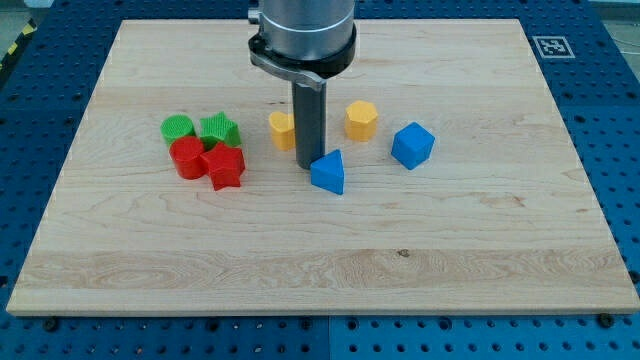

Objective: Move the blue triangle parallel above the green star

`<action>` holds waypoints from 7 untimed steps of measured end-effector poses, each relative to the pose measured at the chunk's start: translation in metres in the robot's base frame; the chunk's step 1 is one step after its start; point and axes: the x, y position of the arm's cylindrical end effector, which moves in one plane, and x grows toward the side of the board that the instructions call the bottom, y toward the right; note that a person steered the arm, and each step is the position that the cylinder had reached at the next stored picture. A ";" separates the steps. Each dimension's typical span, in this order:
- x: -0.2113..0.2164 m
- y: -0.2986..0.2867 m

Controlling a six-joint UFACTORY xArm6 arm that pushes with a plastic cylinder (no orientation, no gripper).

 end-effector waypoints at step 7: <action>0.051 0.004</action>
